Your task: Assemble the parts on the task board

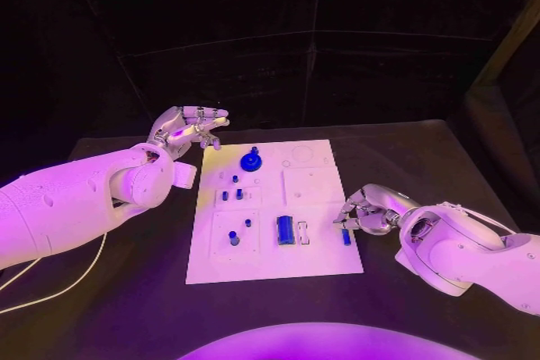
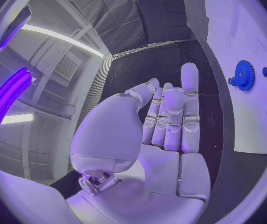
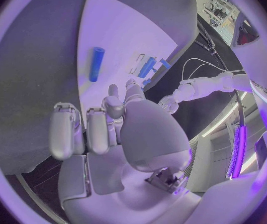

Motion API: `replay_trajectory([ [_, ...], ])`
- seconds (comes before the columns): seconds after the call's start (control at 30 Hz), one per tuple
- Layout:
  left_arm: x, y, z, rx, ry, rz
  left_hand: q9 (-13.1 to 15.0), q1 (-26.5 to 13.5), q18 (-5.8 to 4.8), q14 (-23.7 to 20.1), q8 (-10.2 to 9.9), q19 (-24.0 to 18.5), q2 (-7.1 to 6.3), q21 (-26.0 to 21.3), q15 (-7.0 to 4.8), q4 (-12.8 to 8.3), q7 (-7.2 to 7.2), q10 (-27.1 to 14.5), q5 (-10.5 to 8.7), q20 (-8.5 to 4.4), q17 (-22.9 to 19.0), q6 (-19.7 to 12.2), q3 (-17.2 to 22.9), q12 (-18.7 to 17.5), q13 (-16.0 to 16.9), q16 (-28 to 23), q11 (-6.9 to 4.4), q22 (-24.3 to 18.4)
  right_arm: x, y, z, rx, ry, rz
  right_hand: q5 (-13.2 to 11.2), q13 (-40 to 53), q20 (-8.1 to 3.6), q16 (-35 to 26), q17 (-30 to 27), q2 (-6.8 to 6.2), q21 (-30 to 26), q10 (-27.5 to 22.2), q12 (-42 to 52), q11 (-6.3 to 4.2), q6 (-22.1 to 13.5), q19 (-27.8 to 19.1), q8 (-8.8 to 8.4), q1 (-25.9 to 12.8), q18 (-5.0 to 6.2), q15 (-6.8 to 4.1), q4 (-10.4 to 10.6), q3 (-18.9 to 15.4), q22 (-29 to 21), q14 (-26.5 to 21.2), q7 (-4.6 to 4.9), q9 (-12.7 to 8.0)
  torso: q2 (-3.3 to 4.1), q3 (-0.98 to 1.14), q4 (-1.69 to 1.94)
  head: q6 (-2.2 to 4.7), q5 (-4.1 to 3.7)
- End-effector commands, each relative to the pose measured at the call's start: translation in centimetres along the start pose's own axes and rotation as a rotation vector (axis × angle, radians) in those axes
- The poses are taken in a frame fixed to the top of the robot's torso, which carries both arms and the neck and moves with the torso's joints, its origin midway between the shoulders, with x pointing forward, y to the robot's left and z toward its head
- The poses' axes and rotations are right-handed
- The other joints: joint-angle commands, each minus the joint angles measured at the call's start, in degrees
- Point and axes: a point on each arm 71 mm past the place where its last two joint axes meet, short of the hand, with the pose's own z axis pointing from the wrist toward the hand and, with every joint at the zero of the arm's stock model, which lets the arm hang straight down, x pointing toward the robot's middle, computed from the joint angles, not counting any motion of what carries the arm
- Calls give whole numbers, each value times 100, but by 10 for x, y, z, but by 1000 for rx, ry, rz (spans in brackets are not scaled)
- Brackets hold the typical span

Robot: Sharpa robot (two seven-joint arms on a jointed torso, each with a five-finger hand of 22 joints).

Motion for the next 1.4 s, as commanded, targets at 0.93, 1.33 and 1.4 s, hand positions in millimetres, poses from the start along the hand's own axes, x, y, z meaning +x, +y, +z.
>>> replay_trajectory([
  [0.93, -2, 1, -2, -1, 4, -6, -1, 59, 79, -58, 37, -15, 29, -35, 1, -35, -10, -36, -13, 1, -17, -48, -20, 36, -9, -31, 7, -12, 4, -14, 4, 70, 77, -260, -590, 128, -29, 14, 123, -235, 44, 66, 70, -57, 342, 55, -2, -127, -49, -30, 381, -365, 589, 277, -94, 201, 2, -3, 14, -60, -85],
  [1.33, -2, 1, -2, -2, 4, -6, -1, 59, 79, -58, 37, -15, 29, -35, 1, -35, -10, -36, -13, 1, -17, -48, -20, 36, -9, -31, 7, -12, 10, -8, 8, 59, 107, -303, -491, 147, -48, 13, 140, -191, 44, 63, 59, -75, 340, 61, 21, 199, -52, -47, 256, -272, 598, 280, -108, 321, 0, -7, 15, -75, -70],
  [1.4, -2, 1, -2, -2, 4, -7, -1, 59, 79, -58, 37, -15, 29, -35, 1, -35, -10, -36, -13, 1, -17, -48, -20, 36, -9, -31, 7, -12, 11, -7, 8, 57, 112, -313, -424, 149, -53, 12, 142, -164, 47, 61, 53, -84, 344, 65, 26, 306, -53, -53, 199, -240, 604, 280, -116, 347, 2, -6, 15, -80, -65],
])
